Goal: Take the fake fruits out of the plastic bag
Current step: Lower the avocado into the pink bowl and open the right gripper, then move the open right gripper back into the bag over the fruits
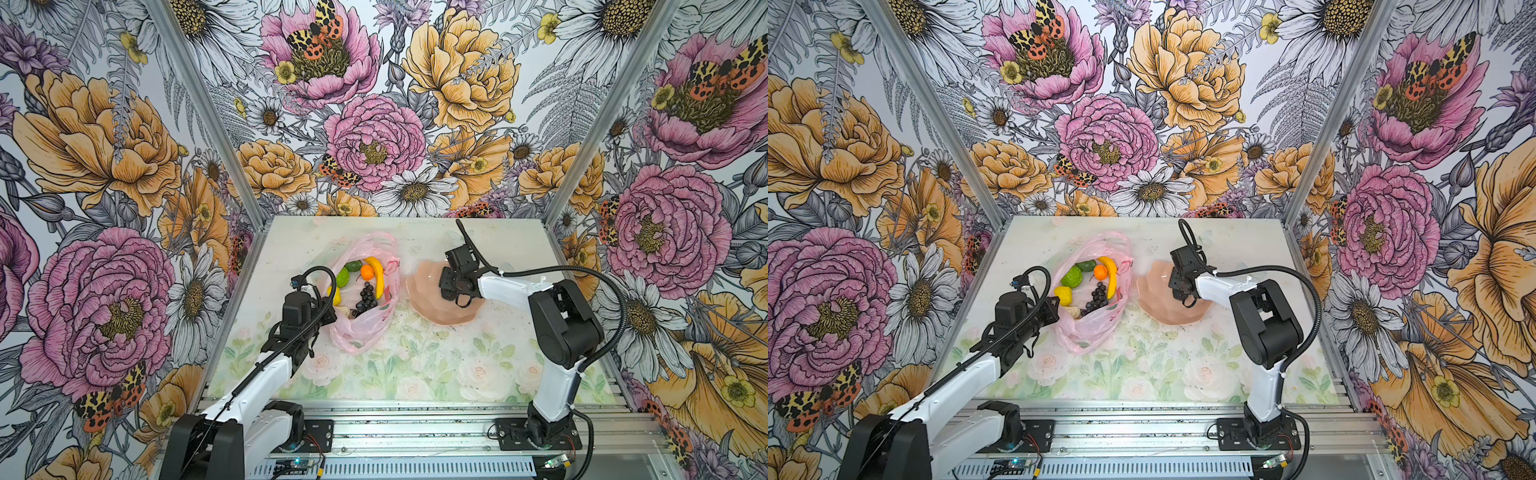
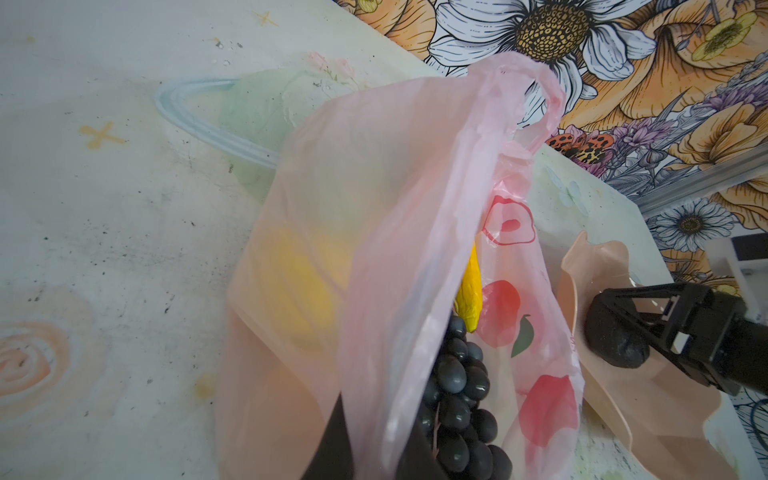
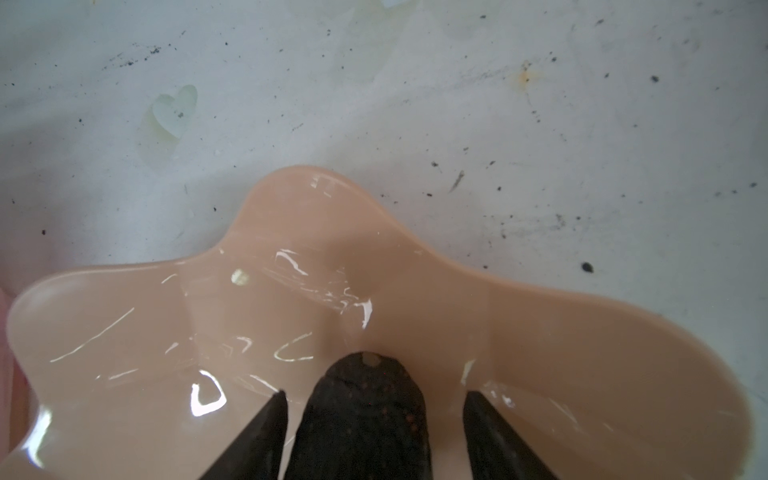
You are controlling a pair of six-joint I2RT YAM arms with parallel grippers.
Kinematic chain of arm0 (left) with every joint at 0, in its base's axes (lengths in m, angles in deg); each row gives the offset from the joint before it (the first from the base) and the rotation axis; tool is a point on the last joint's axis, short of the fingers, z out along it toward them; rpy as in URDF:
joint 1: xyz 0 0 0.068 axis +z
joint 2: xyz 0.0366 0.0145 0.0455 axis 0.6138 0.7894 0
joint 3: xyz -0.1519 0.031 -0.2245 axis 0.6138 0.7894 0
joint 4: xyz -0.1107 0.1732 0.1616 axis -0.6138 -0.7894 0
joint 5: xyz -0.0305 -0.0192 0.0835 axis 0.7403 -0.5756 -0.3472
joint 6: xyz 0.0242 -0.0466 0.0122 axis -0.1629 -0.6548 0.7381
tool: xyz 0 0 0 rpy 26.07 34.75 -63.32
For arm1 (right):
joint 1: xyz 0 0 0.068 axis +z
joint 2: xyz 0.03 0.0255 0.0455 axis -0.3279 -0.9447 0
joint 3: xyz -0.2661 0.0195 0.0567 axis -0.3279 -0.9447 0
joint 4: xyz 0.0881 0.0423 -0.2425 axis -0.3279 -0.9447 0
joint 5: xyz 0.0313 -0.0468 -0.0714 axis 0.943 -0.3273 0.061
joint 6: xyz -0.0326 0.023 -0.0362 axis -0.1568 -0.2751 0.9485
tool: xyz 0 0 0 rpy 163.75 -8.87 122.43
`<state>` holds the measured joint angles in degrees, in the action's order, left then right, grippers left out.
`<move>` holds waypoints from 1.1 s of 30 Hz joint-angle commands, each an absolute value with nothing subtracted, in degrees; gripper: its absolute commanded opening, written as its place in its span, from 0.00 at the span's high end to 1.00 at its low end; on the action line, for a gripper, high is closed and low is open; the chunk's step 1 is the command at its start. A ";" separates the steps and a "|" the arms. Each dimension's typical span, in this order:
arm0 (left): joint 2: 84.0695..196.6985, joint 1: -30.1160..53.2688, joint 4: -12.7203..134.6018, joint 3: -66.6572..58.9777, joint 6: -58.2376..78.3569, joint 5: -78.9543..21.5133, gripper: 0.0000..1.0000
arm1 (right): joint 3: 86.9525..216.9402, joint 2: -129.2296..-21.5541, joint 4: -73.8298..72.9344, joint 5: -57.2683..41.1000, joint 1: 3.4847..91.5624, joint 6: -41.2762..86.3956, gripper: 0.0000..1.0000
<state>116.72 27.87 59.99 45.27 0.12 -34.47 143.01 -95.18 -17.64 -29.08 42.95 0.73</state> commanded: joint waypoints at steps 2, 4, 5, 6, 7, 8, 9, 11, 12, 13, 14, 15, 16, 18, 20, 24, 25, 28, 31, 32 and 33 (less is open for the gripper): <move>115.79 27.39 60.85 45.66 1.27 -35.42 0.86 | 143.95 -92.90 -16.28 -29.47 43.65 1.44 0.28; 115.68 27.36 60.84 45.66 1.26 -35.45 0.85 | 143.94 -92.30 -16.41 -29.26 43.66 1.85 0.26; 115.64 27.32 60.81 45.66 1.28 -35.52 0.86 | 143.96 -91.89 -16.58 -29.28 43.66 2.27 0.25; 115.67 27.32 60.85 45.66 1.27 -35.55 0.85 | 144.10 -91.52 -16.85 -29.38 43.79 2.46 0.24; 115.58 27.33 60.85 45.72 1.27 -35.55 0.85 | 144.12 -91.16 -17.10 -29.51 43.75 2.63 0.23; 115.55 27.32 60.76 45.73 1.31 -35.70 0.85 | 144.27 -90.60 -17.41 -29.47 43.84 2.93 0.22; 115.54 27.37 60.76 45.73 1.27 -35.68 0.85 | 144.38 -90.09 -17.73 -29.58 44.01 3.23 0.20; 115.41 27.33 60.68 45.67 1.32 -35.81 0.85 | 144.56 -88.83 -18.40 -30.09 44.32 3.73 0.04; 115.45 27.33 60.67 45.73 1.26 -35.84 0.85 | 144.60 -88.20 -18.61 -30.49 44.56 4.02 0.03; 115.44 27.32 60.68 45.75 1.30 -35.96 0.85 | 144.61 -87.55 -18.95 -30.77 44.82 4.26 0.01; 115.42 27.40 60.69 45.73 1.26 -36.07 0.85 | 144.73 -86.85 -19.24 -31.15 45.13 4.55 0.01; 115.44 27.36 60.59 45.74 1.33 -36.13 0.85 | 144.74 -86.14 -19.50 -31.44 45.44 4.66 0.01; 115.45 27.39 60.59 45.71 1.31 -36.15 0.85 | 144.74 -85.47 -19.67 -31.43 45.70 4.74 0.01; 115.45 27.39 60.43 45.75 1.16 -36.31 0.85 | 144.90 -83.89 -19.89 -31.23 46.70 5.37 0.02; 115.40 27.33 60.33 45.75 1.09 -36.55 0.85 | 145.37 -82.39 -19.84 -31.15 48.46 6.17 0.04; 115.65 27.39 59.20 45.54 -0.13 -36.81 0.84 | 147.65 -81.46 -19.70 -32.43 53.36 7.99 0.08; 115.84 27.40 57.93 45.03 -1.21 -36.94 0.84 | 148.47 -82.08 -19.67 -32.47 54.32 8.42 0.08; 116.21 27.15 54.47 43.18 -4.36 -36.50 0.85 | 151.86 -85.03 -19.67 -31.71 57.46 9.71 0.08; 115.19 26.98 52.28 42.83 -5.62 -38.04 0.85 | 156.62 -89.36 -19.58 -30.96 61.29 12.30 0.08; 114.70 27.07 51.38 42.85 -5.72 -39.04 0.85 | 158.24 -90.81 -19.59 -30.29 62.42 12.79 0.08; 114.28 27.21 50.26 42.97 -5.95 -39.75 0.85 | 159.75 -92.15 -19.56 -29.63 63.20 12.92 0.08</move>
